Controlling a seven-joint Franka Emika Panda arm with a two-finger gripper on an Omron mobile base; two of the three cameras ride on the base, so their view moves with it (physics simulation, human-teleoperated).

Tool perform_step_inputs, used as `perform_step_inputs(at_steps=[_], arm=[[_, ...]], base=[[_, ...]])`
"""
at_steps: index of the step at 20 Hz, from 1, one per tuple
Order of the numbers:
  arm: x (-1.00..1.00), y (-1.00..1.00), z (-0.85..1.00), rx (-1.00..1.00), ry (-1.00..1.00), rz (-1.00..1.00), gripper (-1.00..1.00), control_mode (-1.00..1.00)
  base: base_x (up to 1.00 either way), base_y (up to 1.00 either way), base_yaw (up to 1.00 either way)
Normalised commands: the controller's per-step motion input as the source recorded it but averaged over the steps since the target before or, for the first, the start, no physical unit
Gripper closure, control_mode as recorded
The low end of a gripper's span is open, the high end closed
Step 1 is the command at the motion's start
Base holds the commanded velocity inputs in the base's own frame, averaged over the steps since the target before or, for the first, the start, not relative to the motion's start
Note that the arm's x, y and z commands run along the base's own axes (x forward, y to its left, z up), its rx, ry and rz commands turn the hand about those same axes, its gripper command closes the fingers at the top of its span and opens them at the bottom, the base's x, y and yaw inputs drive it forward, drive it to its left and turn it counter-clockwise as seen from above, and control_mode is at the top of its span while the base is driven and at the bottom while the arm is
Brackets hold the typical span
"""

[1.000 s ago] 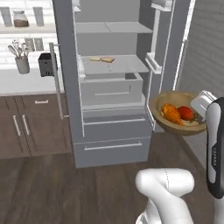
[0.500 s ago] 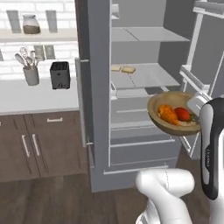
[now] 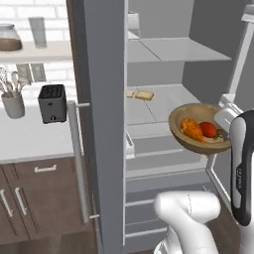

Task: Pick the chicken drumstick and tomato from their plates and place them in the bowl. Then put the bowl in the fridge.

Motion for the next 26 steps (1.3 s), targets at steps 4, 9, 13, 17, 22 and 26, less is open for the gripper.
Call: perform_step_inputs(at_steps=[4, 9, 13, 17, 22, 26], arm=[[0.0, 0.0, 0.0, 0.0, 0.0, 0.0, 1.0, 1.0], [0.95, 0.03, -0.29, 0.0, 0.0, 0.0, 1.0, -1.0], [0.95, 0.01, -0.49, 0.0, 0.0, 0.0, 1.0, -1.0], [1.0, 0.0, -0.32, 0.0, 0.0, 0.0, 1.0, -1.0], [0.99, 0.0, -0.18, 0.01, 0.04, 0.02, 1.0, -1.0], [0.73, 0.02, -0.23, 0.0, 0.01, 0.02, 1.0, -1.0]], base=[[0.96, 0.0, -0.04], [0.0, 0.0, 0.0], [0.0, 0.0, 0.0], [0.0, 0.0, 0.0], [0.0, 0.0, 0.0], [0.0, 0.0, 0.0]])
